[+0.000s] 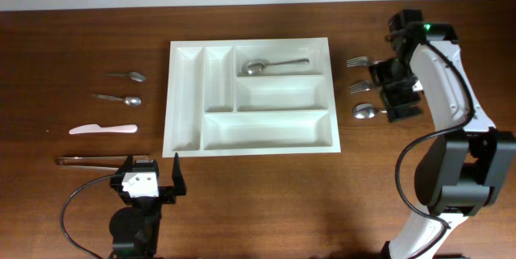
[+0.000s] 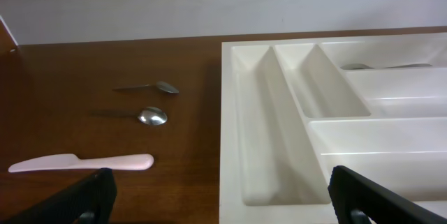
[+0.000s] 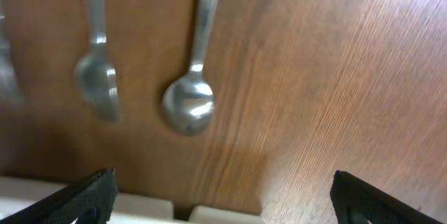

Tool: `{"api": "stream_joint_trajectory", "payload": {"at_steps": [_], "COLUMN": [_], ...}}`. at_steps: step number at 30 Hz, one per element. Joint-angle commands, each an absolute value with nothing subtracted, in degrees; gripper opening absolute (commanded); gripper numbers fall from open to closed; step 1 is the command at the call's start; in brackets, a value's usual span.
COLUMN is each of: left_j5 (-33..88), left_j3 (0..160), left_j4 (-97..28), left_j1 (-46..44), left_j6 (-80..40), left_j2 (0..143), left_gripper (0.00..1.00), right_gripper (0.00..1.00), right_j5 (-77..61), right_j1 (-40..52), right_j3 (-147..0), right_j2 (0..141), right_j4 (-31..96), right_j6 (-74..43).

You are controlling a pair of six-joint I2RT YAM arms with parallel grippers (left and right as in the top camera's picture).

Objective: Pack container
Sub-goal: 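Move the right gripper back over the next spoon on the right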

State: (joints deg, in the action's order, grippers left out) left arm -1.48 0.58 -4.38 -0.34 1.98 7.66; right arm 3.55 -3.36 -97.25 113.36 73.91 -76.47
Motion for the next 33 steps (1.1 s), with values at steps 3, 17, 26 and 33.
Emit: {"api": "stream_joint_trajectory", "payload": {"at_steps": [3, 17, 26, 33], "left_j5": [-0.7, -0.7, -0.6, -0.6], "left_j3": [0.6, 0.6, 0.6, 0.6], "left_j4": [-4.8, -4.8, -4.8, -4.8], "left_j1": [-0.3, -0.3, -0.3, -0.3], "left_j6": [2.7, 2.7, 2.7, 2.7], "left_j2": [7.3, 7.3, 7.3, 7.3], "left_gripper": [0.99, 0.99, 0.99, 0.99], "right_gripper": [0.98, 0.92, 0.92, 0.88], "right_j5": [3.6, 2.8, 2.8, 2.8], "right_j1": [-4.6, -9.4, -9.3, -9.4], "right_j3": [-89.6, -83.8, -83.8, -83.8], "right_j2": [114.0, 114.0, 114.4, 115.9], "right_j4": [70.3, 55.7, 48.5, 50.0], "right_j6": [-81.6, -81.3, -80.5, -80.5]}}
